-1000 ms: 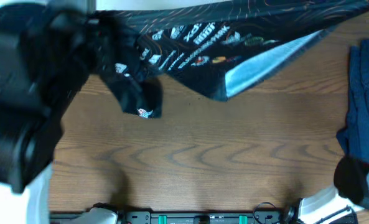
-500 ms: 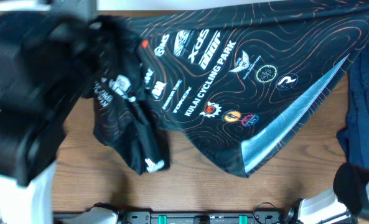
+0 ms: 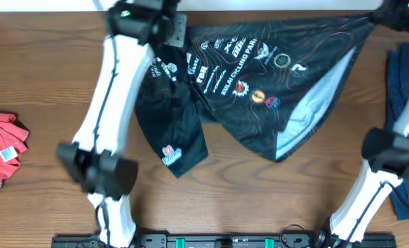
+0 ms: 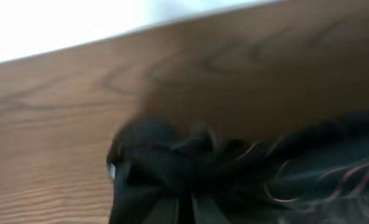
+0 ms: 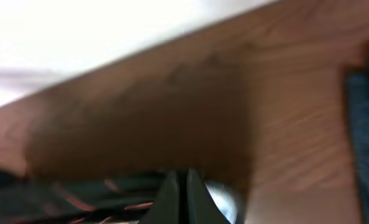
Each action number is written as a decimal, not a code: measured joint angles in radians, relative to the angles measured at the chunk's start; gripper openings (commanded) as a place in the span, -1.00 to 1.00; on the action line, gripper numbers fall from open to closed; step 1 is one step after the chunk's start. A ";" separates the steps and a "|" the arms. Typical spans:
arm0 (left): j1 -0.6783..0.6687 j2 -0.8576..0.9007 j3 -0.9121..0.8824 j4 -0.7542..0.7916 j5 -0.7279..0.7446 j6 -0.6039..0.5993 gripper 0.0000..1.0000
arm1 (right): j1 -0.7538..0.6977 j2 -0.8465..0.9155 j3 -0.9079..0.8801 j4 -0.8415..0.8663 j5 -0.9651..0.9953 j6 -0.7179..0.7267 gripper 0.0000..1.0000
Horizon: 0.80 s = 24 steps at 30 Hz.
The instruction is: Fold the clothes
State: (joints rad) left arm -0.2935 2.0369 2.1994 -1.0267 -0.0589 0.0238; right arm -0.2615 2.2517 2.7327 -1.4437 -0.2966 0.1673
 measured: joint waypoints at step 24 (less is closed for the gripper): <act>0.013 0.179 -0.001 0.097 -0.013 0.002 0.43 | 0.063 0.158 -0.004 0.116 0.065 -0.030 0.89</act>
State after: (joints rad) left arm -0.2802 2.2158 2.1986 -0.9298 -0.0715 0.0257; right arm -0.1986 2.4092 2.7289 -1.3281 -0.2314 0.1371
